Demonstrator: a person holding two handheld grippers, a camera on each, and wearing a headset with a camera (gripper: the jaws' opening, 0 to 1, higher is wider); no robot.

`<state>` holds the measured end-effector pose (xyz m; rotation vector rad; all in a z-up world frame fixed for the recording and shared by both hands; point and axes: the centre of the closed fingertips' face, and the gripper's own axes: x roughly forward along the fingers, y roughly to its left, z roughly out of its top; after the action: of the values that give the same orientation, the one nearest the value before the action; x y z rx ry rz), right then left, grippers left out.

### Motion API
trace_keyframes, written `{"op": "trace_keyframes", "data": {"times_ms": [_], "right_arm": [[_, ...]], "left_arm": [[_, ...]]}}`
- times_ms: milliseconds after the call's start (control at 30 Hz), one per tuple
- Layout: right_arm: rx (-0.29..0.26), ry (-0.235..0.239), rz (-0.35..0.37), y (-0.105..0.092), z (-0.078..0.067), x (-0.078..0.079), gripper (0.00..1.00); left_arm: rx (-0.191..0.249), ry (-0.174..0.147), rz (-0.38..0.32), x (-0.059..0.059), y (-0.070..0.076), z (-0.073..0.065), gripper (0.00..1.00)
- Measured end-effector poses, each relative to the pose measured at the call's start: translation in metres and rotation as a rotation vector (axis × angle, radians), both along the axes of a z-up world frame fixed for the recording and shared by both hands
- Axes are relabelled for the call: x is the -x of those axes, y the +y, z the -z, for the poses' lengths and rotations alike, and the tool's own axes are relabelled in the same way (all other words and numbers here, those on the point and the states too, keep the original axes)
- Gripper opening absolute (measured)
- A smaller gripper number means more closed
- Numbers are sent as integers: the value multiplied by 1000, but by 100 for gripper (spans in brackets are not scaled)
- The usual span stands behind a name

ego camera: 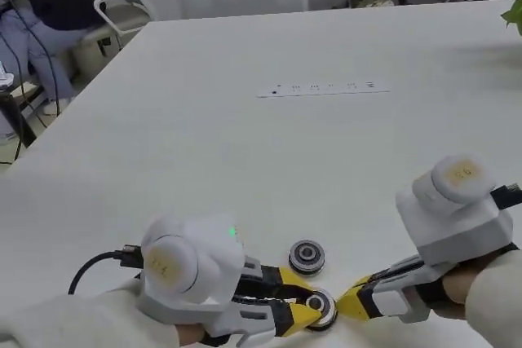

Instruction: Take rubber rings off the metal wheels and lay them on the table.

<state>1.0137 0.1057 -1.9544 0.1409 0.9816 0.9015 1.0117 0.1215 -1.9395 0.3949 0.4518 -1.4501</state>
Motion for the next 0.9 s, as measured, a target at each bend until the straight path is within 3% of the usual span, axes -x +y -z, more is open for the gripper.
{"op": "trace_keyframes", "data": {"times_ms": [33,67,900], "right_arm": [[-7,3,6,0,-1,0,0],[-58,12,30,4,-6,-1,0],[-112,90,59,11,-12,4,0]], "left_arm": [[1,0,-1,0,0,0,7],[1,0,-1,0,0,0,7],[6,-1,-6,-1,1,0,8]]}}
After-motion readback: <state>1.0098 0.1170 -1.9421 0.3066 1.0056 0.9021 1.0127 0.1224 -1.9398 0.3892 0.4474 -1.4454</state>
